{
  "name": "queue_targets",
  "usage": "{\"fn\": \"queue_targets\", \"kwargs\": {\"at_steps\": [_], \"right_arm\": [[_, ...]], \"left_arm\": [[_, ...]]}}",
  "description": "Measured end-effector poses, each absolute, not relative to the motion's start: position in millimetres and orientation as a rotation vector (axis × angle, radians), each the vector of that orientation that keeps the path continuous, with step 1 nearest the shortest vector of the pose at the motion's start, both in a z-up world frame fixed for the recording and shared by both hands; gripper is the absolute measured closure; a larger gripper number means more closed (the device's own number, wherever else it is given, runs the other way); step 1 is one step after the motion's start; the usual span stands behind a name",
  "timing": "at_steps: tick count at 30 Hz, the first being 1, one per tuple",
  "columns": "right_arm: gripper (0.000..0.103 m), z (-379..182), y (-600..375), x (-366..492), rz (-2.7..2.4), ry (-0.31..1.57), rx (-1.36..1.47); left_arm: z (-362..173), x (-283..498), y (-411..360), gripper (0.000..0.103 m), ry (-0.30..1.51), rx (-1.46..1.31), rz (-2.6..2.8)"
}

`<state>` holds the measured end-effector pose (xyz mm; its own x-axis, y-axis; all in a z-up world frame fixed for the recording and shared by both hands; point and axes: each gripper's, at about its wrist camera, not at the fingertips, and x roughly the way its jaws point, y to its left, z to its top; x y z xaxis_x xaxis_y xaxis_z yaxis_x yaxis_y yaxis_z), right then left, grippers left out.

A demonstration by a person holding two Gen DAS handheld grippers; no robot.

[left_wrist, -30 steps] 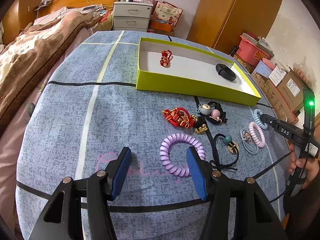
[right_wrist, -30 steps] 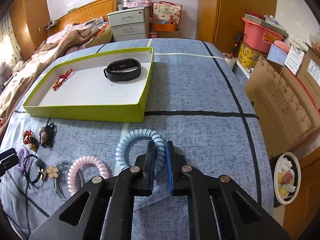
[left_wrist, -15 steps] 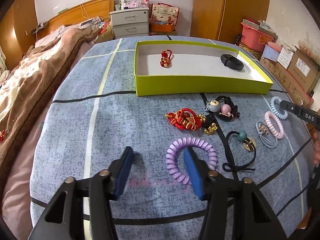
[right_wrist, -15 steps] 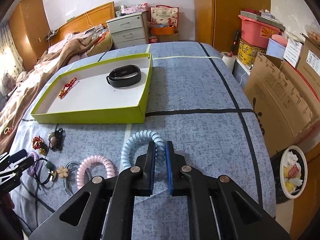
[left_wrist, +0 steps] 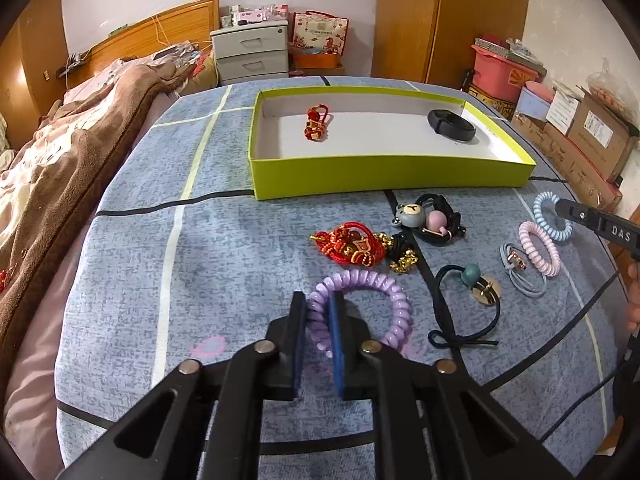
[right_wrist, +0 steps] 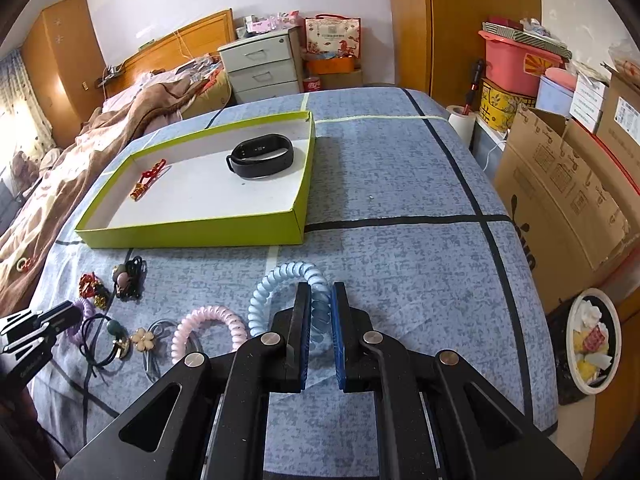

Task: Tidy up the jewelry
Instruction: 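Grasp the lavender coil hair tie with the left tool while the right tool holds the blue tie, then lift and carry both hair ties over the yellow box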

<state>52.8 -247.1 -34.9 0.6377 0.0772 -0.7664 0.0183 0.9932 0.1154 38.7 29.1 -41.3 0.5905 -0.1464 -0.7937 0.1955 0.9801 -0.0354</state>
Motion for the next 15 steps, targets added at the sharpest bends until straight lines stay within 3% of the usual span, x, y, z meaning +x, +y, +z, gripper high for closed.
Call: {"fn": "queue_targets", "kwargs": {"at_steps": [15], "right_arm": [[0.093, -25.3, -238.9, 39.4, 0.061, 0.843, 0.138]], "left_arm": [[-26.1, 35.8, 39.8, 0.093, 0.880, -0.065, -0.210]]}}
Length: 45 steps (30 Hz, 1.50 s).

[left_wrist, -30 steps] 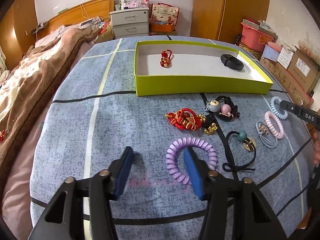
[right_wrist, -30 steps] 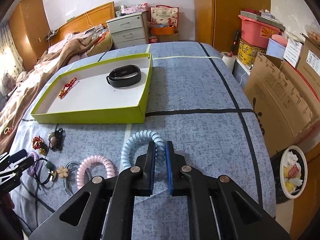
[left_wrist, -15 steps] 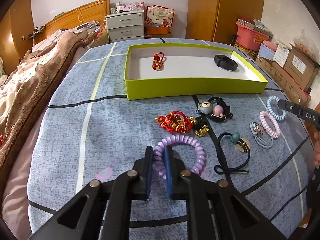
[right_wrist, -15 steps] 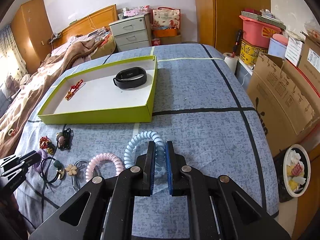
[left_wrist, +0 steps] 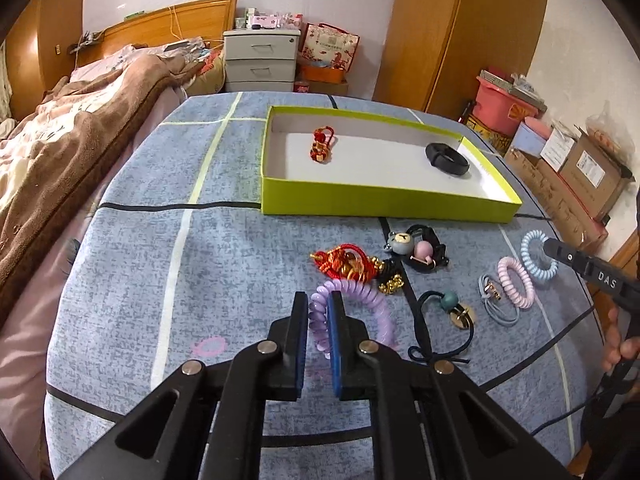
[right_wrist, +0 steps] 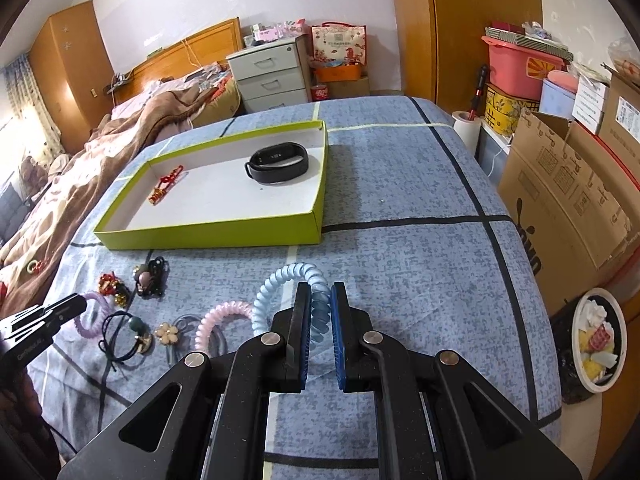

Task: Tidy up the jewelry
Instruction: 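Lift and carry both hair ties over the yellow box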

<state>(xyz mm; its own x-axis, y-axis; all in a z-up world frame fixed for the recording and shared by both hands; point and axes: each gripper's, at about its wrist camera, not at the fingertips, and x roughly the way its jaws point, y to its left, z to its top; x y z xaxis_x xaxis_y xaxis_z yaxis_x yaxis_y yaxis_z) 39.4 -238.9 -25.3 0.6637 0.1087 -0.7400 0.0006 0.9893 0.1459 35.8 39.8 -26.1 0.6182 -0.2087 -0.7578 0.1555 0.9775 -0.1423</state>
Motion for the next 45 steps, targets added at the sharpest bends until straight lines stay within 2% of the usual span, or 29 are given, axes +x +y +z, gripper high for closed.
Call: {"fn": "queue_targets", "kwargs": {"at_steps": [15, 17, 18, 19, 25, 26, 27, 28, 45], "right_arm": [[0.093, -18.8, -234.1, 33.3, 0.067, 0.823, 0.146], [0.093, -18.7, -234.1, 33.1, 0.067, 0.821, 0.149], [0.093, -18.8, -233.9, 33.1, 0.066, 0.822, 0.150], [0.093, -19.0, -233.6, 33.2, 0.067, 0.823, 0.151], [0.093, -19.3, -232.2, 33.5, 0.071, 0.824, 0.150], [0.093, -19.4, -231.4, 33.6, 0.072, 0.825, 0.149], [0.093, -19.5, -230.9, 33.8, 0.072, 0.826, 0.150], [0.093, -19.5, -230.6, 33.7, 0.073, 0.826, 0.152], [0.093, -4.5, -225.9, 34.8, 0.080, 0.793, 0.157]], "left_arm": [[-34.8, 38.6, 42.6, 0.092, 0.927, -0.067, -0.205], [-37.9, 40.2, 41.8, 0.085, 0.932, -0.039, -0.182], [-40.1, 41.6, 40.7, 0.076, 0.939, -0.019, -0.172], [-40.7, 41.0, 40.0, 0.074, 0.937, -0.009, -0.179], [-41.9, 39.6, 29.5, 0.073, 0.930, 0.091, -0.171], [-41.8, 39.4, 28.3, 0.073, 0.930, 0.105, -0.173], [-41.4, 39.8, 28.9, 0.080, 0.932, 0.103, -0.184], [-40.9, 40.1, 29.8, 0.093, 0.935, 0.093, -0.196], [-9.9, 39.0, 43.4, 0.093, 0.859, -0.024, -0.229]]}}
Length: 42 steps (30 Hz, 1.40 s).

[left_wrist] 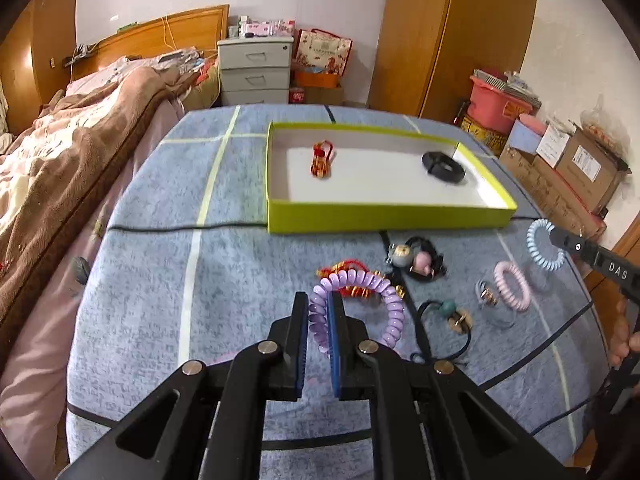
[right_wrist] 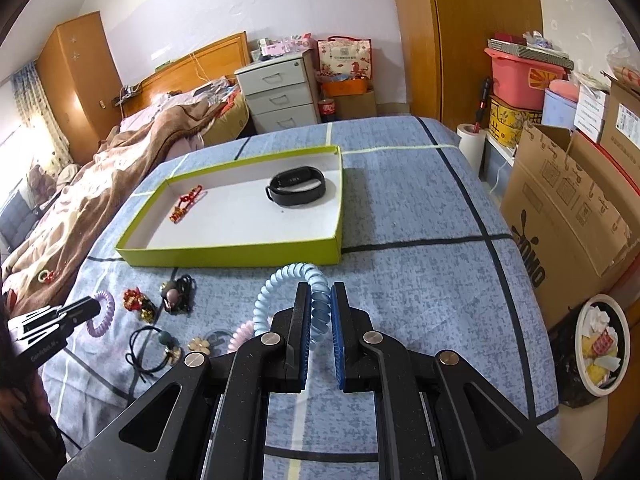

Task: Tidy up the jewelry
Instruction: 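Lift and carry both hair ties over the yellow box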

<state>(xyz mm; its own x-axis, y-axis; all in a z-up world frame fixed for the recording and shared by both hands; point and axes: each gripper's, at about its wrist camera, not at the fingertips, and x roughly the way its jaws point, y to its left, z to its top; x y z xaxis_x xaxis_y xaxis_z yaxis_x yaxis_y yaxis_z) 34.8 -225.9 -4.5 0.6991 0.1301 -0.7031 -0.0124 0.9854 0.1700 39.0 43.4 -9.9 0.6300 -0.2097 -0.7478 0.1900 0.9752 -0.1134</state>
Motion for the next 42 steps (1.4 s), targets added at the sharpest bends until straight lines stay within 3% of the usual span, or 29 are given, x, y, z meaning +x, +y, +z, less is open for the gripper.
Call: {"fn": "queue_targets", "kwargs": {"at_steps": [18, 42], "right_arm": [[0.093, 21.9, -193.7, 117.8, 0.168, 0.755, 0.126], [0.093, -24.1, -163.3, 209.6, 0.198, 0.872, 0.087]], "left_arm": [[22.3, 112.9, 29.1, 0.093, 0.805, -0.056, -0.241], [-19.1, 169.1, 19.5, 0.093, 0.929, -0.054, -0.225]]}}
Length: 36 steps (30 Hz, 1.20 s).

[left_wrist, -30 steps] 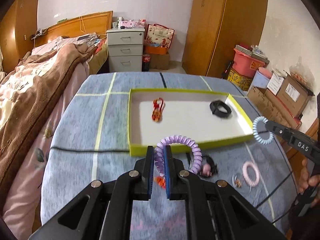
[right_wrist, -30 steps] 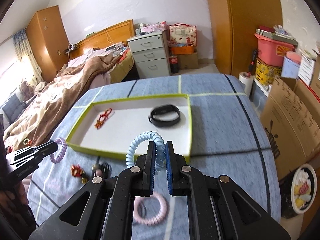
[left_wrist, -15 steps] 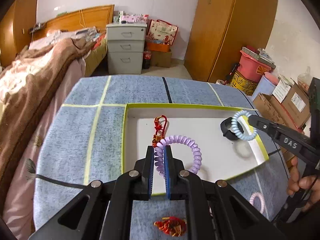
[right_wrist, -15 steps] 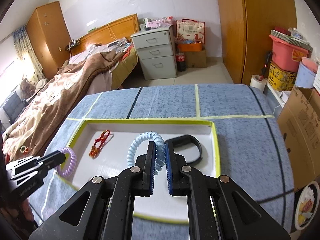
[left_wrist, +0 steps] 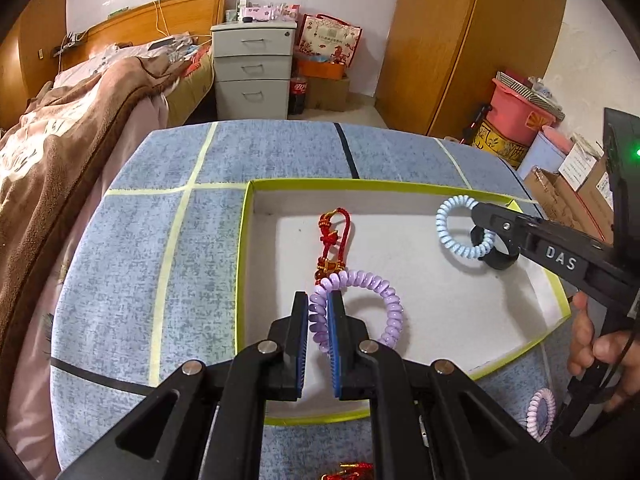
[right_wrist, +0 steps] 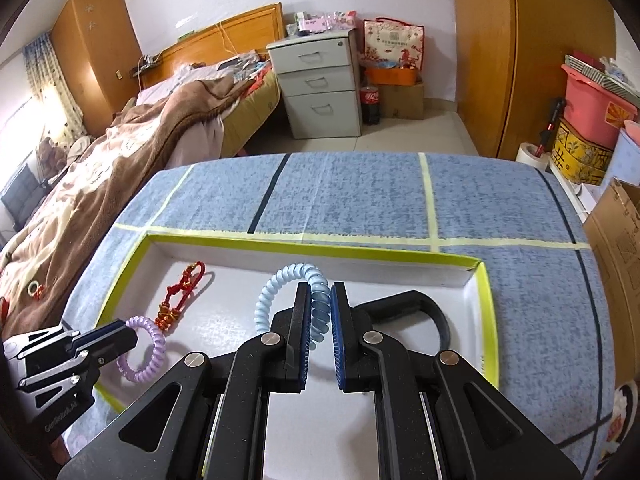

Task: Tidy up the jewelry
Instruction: 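Lift and carry both hair ties over the yellow box, then open the left tool to drop the lavender tie while the right tool releases the blue tie in the box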

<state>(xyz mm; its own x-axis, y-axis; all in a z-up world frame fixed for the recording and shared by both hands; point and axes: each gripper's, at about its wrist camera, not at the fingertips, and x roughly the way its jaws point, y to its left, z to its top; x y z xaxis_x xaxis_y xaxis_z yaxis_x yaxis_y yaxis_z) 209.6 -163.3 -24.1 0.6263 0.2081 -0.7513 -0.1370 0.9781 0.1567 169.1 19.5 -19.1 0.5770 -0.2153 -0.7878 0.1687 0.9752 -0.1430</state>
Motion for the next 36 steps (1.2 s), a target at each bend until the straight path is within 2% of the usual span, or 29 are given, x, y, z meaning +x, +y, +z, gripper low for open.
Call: {"fn": "queue_targets", "kwargs": {"at_steps": [18, 20, 22, 26, 30, 34, 36], "right_arm": [[0.093, -38.4, -156.1, 220.6, 0.190, 0.917, 0.027], [0.093, -38.5, -155.3, 220.2, 0.187, 0.915, 0.015], [0.093, -38.4, -155.1, 219.8, 0.185, 0.914, 0.010], [0.092, -38.2, -153.8, 219.2, 0.185, 0.915, 0.007], [0.088, -37.3, -153.2, 216.7, 0.189, 0.904, 0.002], [0.073, -32.7, -153.1, 213.2, 0.196, 0.885, 0.005], [0.071, -30.1, -152.3, 211.4, 0.196, 0.878, 0.002]], "left_arm": [[-30.2, 176.4, 18.9, 0.092, 0.971, -0.052, -0.217], [-30.0, 176.3, 19.2, 0.088, 0.972, -0.056, -0.222], [-28.7, 175.4, 19.0, 0.079, 0.965, -0.061, -0.230], [-28.9, 175.3, 16.4, 0.075, 0.965, -0.059, -0.235], [-27.7, 173.4, 18.1, 0.067, 0.959, -0.091, -0.254], [-24.3, 170.4, 19.4, 0.065, 0.948, -0.090, -0.245], [-22.3, 169.1, 19.8, 0.064, 0.944, -0.089, -0.238]]}}
